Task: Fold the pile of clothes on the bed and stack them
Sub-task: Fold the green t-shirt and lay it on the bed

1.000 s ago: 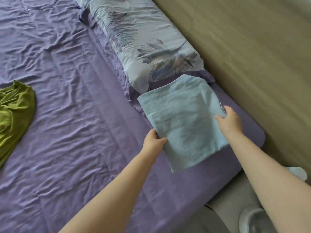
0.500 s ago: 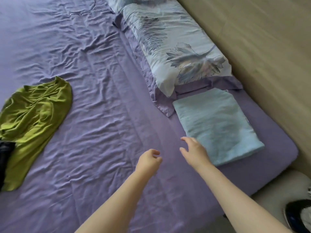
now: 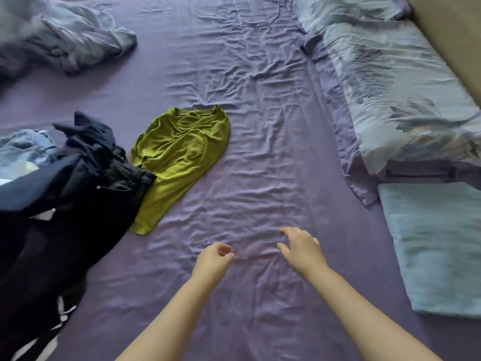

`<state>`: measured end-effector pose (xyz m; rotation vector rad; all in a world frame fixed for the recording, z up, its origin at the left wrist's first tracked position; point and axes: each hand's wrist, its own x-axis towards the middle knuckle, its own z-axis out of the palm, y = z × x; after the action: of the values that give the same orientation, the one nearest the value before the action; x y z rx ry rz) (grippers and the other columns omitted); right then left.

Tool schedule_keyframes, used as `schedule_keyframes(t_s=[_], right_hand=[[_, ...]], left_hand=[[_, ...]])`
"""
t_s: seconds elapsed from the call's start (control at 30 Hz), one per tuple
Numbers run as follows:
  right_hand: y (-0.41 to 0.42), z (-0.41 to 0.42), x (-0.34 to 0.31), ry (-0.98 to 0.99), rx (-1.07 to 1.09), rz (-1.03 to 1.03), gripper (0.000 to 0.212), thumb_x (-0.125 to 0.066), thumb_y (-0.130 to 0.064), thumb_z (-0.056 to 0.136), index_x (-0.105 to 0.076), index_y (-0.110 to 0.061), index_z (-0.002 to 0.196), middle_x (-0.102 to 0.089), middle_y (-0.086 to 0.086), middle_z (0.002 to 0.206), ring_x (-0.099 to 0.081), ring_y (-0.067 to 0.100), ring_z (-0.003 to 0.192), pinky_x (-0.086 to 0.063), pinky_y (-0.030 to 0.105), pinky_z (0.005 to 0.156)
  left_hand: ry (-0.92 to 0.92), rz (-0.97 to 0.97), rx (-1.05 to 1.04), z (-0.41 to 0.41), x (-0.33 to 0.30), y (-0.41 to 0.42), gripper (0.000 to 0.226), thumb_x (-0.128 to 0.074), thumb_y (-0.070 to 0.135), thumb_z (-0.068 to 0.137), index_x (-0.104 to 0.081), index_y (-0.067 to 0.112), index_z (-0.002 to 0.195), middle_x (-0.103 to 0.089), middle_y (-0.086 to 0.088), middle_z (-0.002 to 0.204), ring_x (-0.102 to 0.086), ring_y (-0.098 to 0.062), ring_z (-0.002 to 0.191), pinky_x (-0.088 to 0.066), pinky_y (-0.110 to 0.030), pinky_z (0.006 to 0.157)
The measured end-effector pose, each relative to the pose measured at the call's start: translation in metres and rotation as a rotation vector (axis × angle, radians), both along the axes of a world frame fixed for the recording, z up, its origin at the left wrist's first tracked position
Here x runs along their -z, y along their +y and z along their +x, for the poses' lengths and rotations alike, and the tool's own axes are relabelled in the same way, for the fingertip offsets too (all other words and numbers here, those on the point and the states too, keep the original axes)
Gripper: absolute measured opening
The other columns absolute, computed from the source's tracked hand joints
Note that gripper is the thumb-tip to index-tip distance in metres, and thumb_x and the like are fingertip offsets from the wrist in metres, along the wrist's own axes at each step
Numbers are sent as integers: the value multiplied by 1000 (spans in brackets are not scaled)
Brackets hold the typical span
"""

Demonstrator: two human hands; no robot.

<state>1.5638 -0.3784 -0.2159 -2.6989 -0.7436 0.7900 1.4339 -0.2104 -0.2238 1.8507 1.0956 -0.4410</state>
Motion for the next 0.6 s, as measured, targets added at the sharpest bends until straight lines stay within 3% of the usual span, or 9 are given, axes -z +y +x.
schedule_keyframes(t_s=[0.13, 0.43, 0.5, 0.6], right_hand=[[69, -27, 2, 29, -102, 20, 41, -49, -34, 96, -47, -24, 136, -50, -4, 138, -44, 18, 128, -32, 31, 102], [196, -50, 30, 40, -172, 91, 42, -51, -35, 96, -47, -20, 135, -46, -1, 140, -37, 21, 132, -33, 34, 105], [211, -51, 44, -23, -197, 39, 49, -51, -41, 95, -41, -23, 140, -37, 1, 148, -27, 21, 139, -28, 36, 109], [218, -50, 69, -75, -226, -162, 72, -46, -58, 91, -14, -34, 150, 0, 3, 161, 4, 26, 147, -10, 53, 115]], left_hand=[[-1, 77, -92, -36, -3, 64, 25, -60, 22, 88, -66, 15, 111, -69, -2, 105, -63, -13, 86, -43, -15, 63], [-48, 288, 26, -38, 16, 172, 36, -51, 25, 94, -56, 16, 129, -59, -1, 129, -54, -20, 119, -41, -28, 93], [-91, 315, 60, -30, 28, 186, 39, -52, 23, 95, -53, 15, 133, -56, -4, 132, -50, -22, 123, -39, -31, 99], [-178, 423, 128, -15, 46, 201, 42, -55, 21, 94, -51, 13, 135, -51, -6, 136, -43, -23, 127, -34, -32, 105]])
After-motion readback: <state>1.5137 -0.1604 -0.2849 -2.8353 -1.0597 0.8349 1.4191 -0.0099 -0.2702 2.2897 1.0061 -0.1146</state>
